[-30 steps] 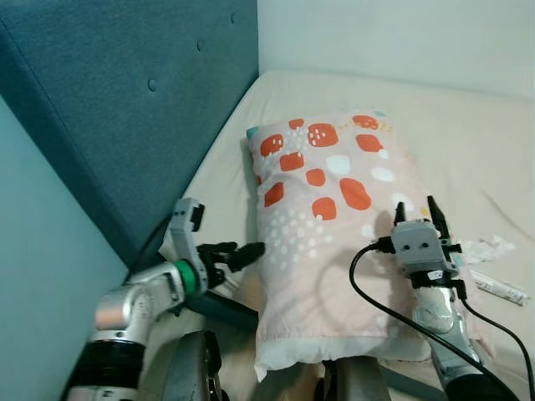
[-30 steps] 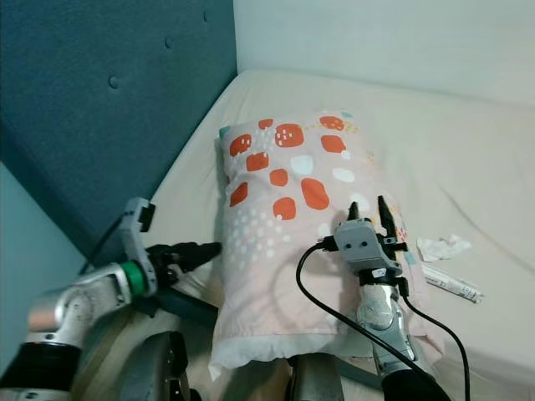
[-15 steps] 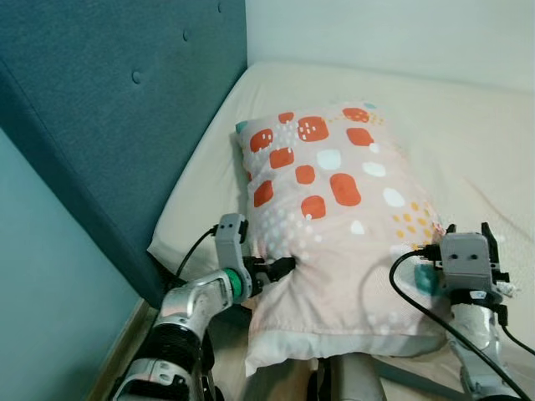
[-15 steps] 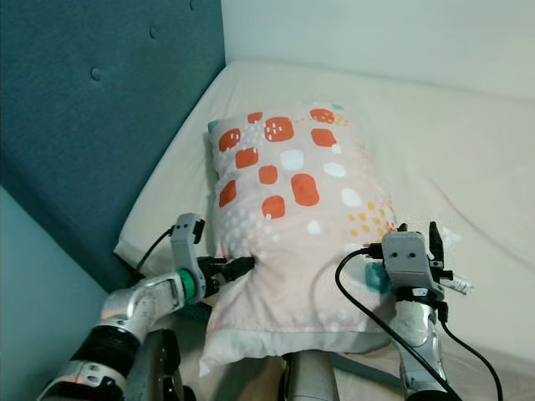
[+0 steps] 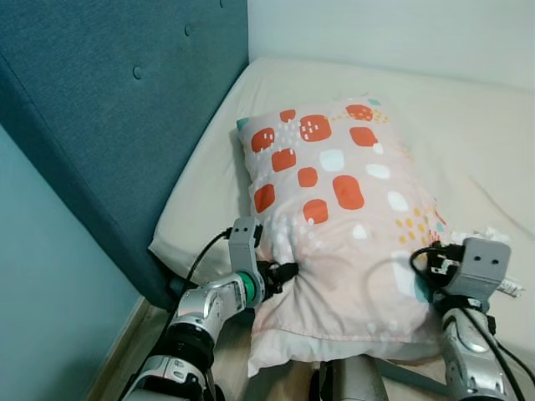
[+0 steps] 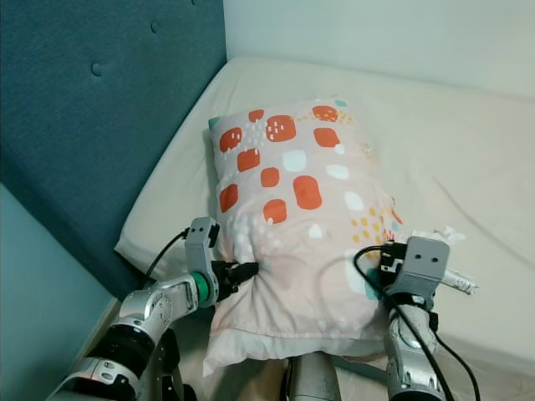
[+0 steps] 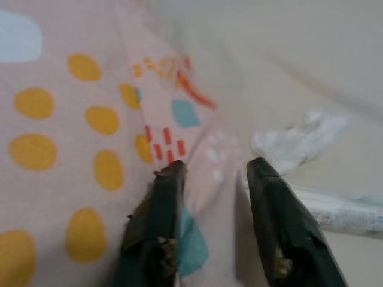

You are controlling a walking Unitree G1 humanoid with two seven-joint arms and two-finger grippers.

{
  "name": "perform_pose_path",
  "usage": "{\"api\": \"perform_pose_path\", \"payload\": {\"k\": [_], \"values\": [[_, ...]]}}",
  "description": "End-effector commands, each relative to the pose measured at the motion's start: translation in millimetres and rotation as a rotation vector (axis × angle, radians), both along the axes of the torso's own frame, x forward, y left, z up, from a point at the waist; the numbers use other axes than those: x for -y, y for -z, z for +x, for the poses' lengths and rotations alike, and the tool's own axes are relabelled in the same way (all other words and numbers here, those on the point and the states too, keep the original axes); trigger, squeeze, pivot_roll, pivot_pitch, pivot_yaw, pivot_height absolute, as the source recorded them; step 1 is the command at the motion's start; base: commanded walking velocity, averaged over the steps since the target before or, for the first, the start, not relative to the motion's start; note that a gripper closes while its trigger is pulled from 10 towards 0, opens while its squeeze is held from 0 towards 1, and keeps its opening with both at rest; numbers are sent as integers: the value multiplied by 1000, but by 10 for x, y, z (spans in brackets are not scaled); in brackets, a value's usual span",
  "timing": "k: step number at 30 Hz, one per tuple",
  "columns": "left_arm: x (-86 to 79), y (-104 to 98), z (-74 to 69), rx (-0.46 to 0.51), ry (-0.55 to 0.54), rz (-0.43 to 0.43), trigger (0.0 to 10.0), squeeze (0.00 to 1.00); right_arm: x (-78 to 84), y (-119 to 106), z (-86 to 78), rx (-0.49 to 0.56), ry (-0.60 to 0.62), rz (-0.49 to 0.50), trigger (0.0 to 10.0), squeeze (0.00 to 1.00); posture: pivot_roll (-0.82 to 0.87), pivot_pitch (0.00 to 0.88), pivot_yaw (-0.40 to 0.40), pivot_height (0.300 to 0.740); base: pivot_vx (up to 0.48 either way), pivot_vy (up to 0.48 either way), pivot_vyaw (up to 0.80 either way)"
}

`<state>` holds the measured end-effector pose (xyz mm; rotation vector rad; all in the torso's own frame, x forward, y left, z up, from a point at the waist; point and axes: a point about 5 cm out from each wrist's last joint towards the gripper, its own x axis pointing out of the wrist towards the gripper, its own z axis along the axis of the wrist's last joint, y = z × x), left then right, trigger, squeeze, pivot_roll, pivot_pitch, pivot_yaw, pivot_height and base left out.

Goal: Clean up the room

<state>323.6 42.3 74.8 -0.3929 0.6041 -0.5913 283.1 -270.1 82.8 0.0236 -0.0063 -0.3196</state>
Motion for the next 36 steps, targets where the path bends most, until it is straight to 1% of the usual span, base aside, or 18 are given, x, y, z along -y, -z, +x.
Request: {"api": "perform_pose_path", "payload": {"k": [1, 2, 3, 6, 8, 9, 12, 19, 20, 21, 23, 24, 26, 28, 31, 32, 33, 36], "values": [[26, 40, -14, -28, 1, -8, 0, 0, -59, 265, -69, -130, -51, 126, 0, 0, -1, 154, 77, 570, 0, 0, 0], [13, 26, 5, -25, -10, -8, 0, 0, -102, 359, -88, -176, -91, 220, 0, 0, 4, 154, 74, 570, 0, 0, 0], [13, 26, 5, -25, -10, -8, 0, 0, -102, 359, -88, -176, -91, 220, 0, 0, 4, 154, 74, 570, 0, 0, 0], [-1, 2, 23, -19, -22, -13, 0, 0, -152, 465, -122, -224, -131, 345, 0, 0, 4, 154, 74, 570, 0, 0, 0], [-5, -23, 24, -17, -23, -23, 0, 0, -178, 498, -148, -220, -174, 468, 0, 0, 6, 154, 73, 570, 0, 0, 0], [-5, -23, 24, -17, -23, -23, 0, 0, -178, 498, -148, -220, -174, 468, 0, 0, 6, 154, 73, 570, 0, 0, 0], [10, -63, 14, -11, -14, -45, 0, 0, -167, 512, -197, -197, -227, 603, 0, 0, 6, 155, 73, 570, 0, 0, 0], [70, -281, 71, 34, -8, -107, 0, 0, -103, 524, -205, -188, -231, 631, 0, 0, 6, 155, 77, 570, 0, 0, 0], [78, -358, 93, 54, -7, -123, 0, 0, -95, 498, -183, -167, -226, 641, 0, 0, 6, 155, 77, 570, 0, 0, 0], [54, -571, 167, 110, -27, -152, 0, 0, -70, 415, -101, -113, -188, 610, 0, 0, 12, 152, 81, 570, 0, 0, 0], [46, -625, 184, 124, -33, -159, 0, 0, -63, 393, -81, -100, -178, 601, 0, 0, 12, 152, 81, 570, 0, 0, 0], [10, -714, 226, 152, -59, -162, 0, 0, -54, 317, -43, -58, -180, 545, 10000, 0, 12, 152, 81, 570, 0, 0, 0], [-23, -778, 261, 176, -85, -156, 0, 0, -48, 251, -17, -22, -184, 497, 10000, 0, 12, 152, 81, 570, 0, 0, 0], [-146, -982, 373, 268, -171, -130, 0, 0, -55, 71, 66, 70, -205, 415, 10000, 0, 17, 150, 83, 570, 0, 0, 0], [-388, -1452, 584, 459, -299, -69, 0, 0, -164, -112, 354, 67, -244, 297, 10000, 0, 21, 145, 89, 570, 0, 0, 0], [-388, -1452, 584, 459, -299, -69, 0, 0, -164, -112, 354, 67, -244, 297, 10000, 0, 21, 145, 89, 570, 0, 0, 0], [-473, -1670, 649, 548, -328, -26, 0, 0, -256, -223, 531, 66, -287, 283, 10000, 0, 28, 143, 90, 570, 0, 0, 0], [-520, -1814, 683, 603, -336, 1, 0, 0, -352, -346, 678, 72, -333, 274, 10000, 0, 40, 142, 86, 570, 0, 0, 0]]}}
